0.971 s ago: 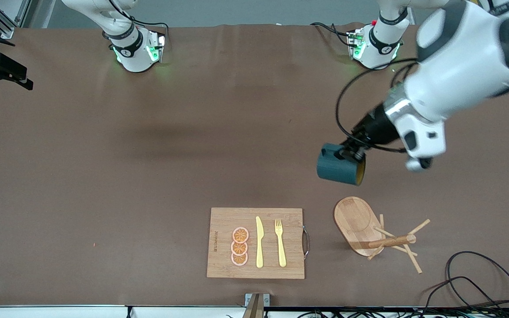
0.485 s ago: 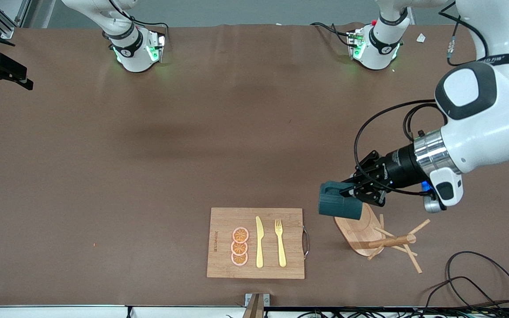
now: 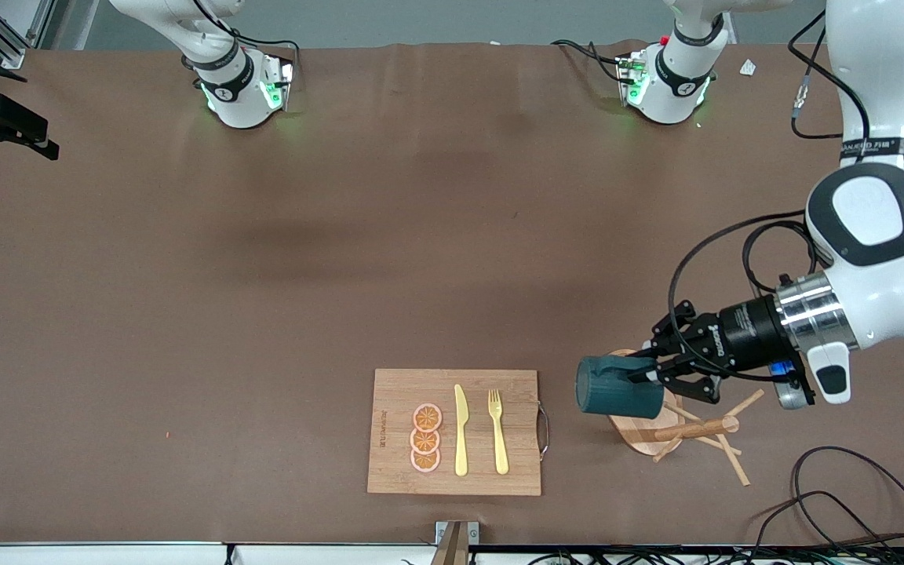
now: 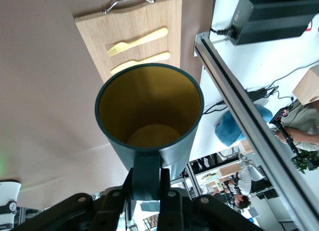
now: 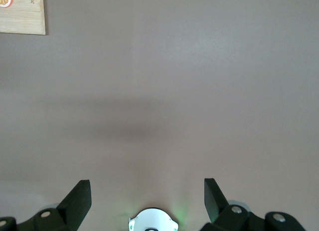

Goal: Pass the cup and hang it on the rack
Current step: 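Hook the mug handle onto a rack peg with the left gripper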

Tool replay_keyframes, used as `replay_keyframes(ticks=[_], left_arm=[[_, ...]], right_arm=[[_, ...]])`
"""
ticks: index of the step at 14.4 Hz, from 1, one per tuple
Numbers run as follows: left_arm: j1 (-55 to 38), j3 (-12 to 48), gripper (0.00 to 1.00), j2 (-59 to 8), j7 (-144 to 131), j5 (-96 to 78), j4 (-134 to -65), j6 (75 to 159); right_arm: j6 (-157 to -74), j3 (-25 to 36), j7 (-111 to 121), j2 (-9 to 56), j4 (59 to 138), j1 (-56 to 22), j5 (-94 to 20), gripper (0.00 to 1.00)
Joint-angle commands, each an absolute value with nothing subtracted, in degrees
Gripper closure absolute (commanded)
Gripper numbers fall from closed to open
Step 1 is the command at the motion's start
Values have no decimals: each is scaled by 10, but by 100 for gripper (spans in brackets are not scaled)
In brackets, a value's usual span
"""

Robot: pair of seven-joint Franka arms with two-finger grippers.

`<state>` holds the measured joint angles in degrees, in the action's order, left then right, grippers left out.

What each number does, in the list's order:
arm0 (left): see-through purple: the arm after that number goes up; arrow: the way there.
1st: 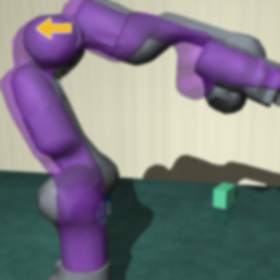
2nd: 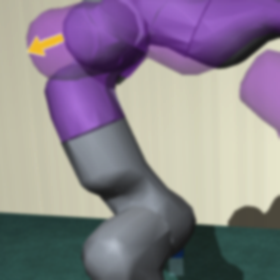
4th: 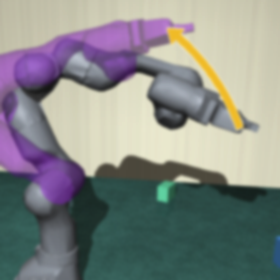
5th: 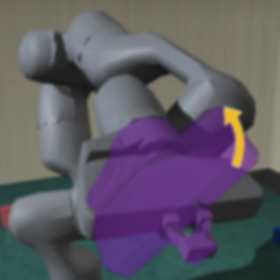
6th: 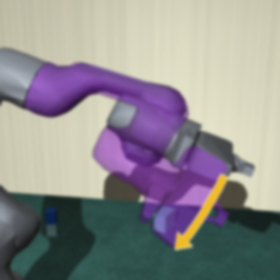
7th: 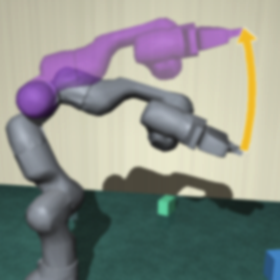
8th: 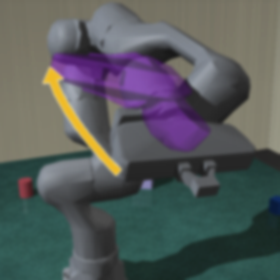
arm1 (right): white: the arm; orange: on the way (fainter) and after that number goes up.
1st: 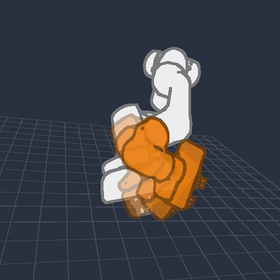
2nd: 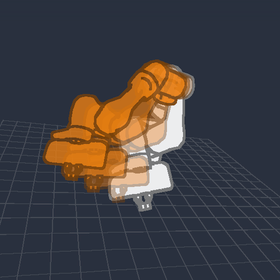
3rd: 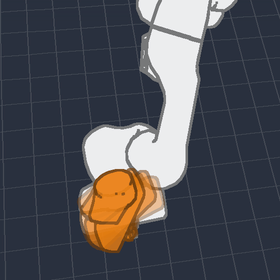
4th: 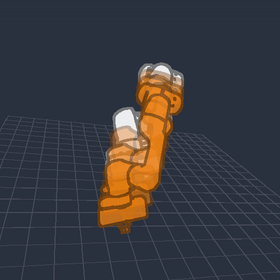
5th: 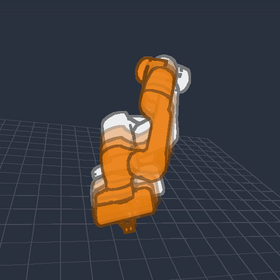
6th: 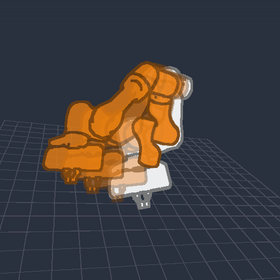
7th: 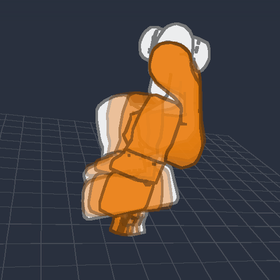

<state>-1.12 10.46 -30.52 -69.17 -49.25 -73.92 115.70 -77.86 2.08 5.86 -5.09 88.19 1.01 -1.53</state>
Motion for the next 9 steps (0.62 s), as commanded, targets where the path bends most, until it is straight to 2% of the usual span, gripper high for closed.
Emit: replay_keyframes(ticks=[1,9], left_arm=[[-8,113,100,-328,-686,-510,-725,1157],[11,114,100,-360,-633,-551,-724,1154]], right_arm=[[-773,18,65,-48,876,14,-11,0],[-773,18,65,-48,876,14,-11,0]])
